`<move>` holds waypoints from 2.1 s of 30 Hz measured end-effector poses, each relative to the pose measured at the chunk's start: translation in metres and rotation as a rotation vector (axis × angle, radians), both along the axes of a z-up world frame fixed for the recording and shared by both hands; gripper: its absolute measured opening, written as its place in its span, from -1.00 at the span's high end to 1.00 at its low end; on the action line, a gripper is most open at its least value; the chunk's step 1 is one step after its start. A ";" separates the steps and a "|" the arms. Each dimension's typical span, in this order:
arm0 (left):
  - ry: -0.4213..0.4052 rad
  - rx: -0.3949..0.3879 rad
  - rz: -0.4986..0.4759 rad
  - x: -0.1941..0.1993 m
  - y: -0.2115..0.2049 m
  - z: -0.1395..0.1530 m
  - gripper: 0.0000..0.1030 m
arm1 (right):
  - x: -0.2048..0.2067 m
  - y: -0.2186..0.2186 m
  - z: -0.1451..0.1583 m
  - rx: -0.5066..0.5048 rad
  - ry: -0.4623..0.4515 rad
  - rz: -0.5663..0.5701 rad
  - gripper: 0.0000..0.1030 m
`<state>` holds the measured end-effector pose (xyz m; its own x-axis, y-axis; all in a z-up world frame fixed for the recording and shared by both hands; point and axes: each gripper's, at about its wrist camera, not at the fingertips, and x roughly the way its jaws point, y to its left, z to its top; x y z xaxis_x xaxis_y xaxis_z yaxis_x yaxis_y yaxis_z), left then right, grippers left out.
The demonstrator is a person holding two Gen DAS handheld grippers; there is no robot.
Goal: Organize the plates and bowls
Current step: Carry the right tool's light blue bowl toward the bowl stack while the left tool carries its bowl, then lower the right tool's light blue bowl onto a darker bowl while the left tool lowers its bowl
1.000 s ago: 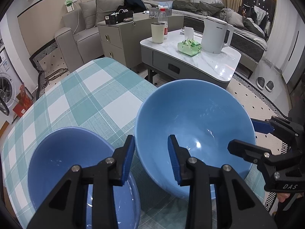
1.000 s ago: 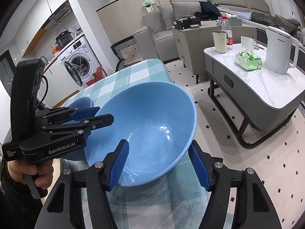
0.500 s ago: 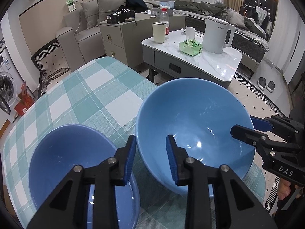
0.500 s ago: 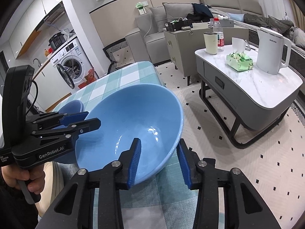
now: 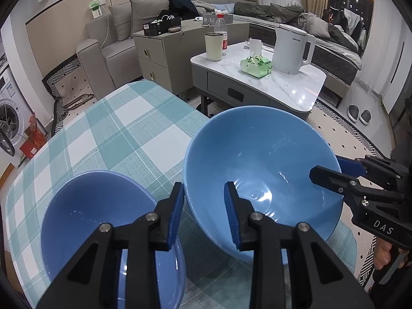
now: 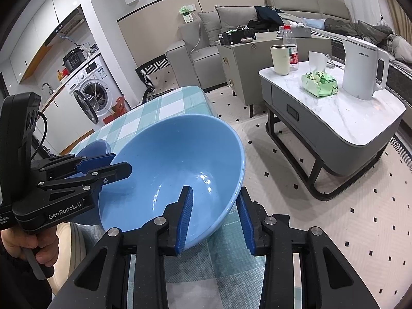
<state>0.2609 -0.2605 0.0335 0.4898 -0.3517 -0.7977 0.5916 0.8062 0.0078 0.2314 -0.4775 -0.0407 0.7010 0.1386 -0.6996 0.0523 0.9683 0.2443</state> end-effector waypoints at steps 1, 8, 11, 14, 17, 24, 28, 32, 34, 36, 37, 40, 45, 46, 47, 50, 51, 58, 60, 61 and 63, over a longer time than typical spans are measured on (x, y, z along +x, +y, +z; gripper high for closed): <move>-0.001 -0.003 0.000 0.000 0.000 0.001 0.41 | -0.001 0.000 0.001 -0.001 -0.002 -0.001 0.30; -0.018 -0.019 -0.005 -0.005 0.001 0.009 0.41 | -0.004 -0.001 0.008 -0.006 -0.025 -0.011 0.30; -0.028 -0.026 -0.003 -0.006 0.003 0.012 0.41 | -0.006 -0.002 0.011 -0.008 -0.035 -0.013 0.30; -0.035 -0.037 0.000 -0.008 0.005 0.017 0.41 | -0.008 -0.001 0.014 -0.008 -0.047 -0.014 0.30; -0.042 -0.047 0.000 -0.009 0.006 0.021 0.40 | -0.009 0.000 0.018 -0.014 -0.059 -0.015 0.30; -0.055 -0.070 -0.001 -0.013 0.012 0.029 0.41 | -0.015 0.005 0.030 -0.035 -0.092 -0.022 0.30; -0.069 -0.076 0.009 -0.013 0.016 0.036 0.41 | -0.019 0.012 0.038 -0.052 -0.114 -0.019 0.30; -0.080 -0.086 0.012 -0.015 0.021 0.042 0.41 | -0.021 0.017 0.046 -0.052 -0.133 -0.012 0.30; -0.084 -0.094 0.014 -0.015 0.024 0.046 0.41 | -0.022 0.019 0.050 -0.055 -0.140 -0.010 0.30; -0.090 -0.102 0.016 -0.016 0.026 0.049 0.41 | -0.023 0.022 0.055 -0.064 -0.146 -0.010 0.30; -0.093 -0.106 0.018 -0.016 0.027 0.051 0.41 | -0.024 0.023 0.057 -0.066 -0.148 -0.010 0.30; -0.102 -0.118 0.023 -0.018 0.032 0.056 0.40 | -0.027 0.029 0.066 -0.080 -0.161 -0.007 0.30; -0.110 -0.139 0.031 -0.020 0.044 0.064 0.41 | -0.028 0.039 0.078 -0.099 -0.176 0.001 0.30; -0.113 -0.145 0.036 -0.020 0.047 0.066 0.41 | -0.028 0.042 0.080 -0.102 -0.177 0.005 0.30; -0.115 -0.148 0.039 -0.021 0.050 0.068 0.41 | -0.027 0.043 0.082 -0.102 -0.179 0.008 0.30; -0.122 -0.155 0.051 -0.021 0.059 0.072 0.41 | -0.026 0.052 0.088 -0.109 -0.184 0.019 0.30; -0.124 -0.157 0.053 -0.021 0.062 0.073 0.41 | -0.026 0.055 0.089 -0.112 -0.185 0.023 0.30; -0.134 -0.178 0.091 -0.018 0.088 0.080 0.40 | -0.022 0.079 0.101 -0.129 -0.193 0.064 0.30; -0.138 -0.180 0.102 -0.019 0.095 0.082 0.41 | -0.021 0.088 0.103 -0.137 -0.196 0.074 0.30; -0.140 -0.181 0.107 -0.019 0.098 0.082 0.41 | -0.020 0.091 0.104 -0.139 -0.196 0.079 0.30; -0.142 -0.184 0.118 -0.019 0.104 0.084 0.41 | -0.018 0.099 0.107 -0.139 -0.197 0.089 0.30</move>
<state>0.2422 -0.1562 0.1172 0.6385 -0.4181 -0.6461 0.4965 0.8653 -0.0692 0.2139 -0.3788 0.0658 0.8151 0.1178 -0.5672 -0.0702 0.9920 0.1051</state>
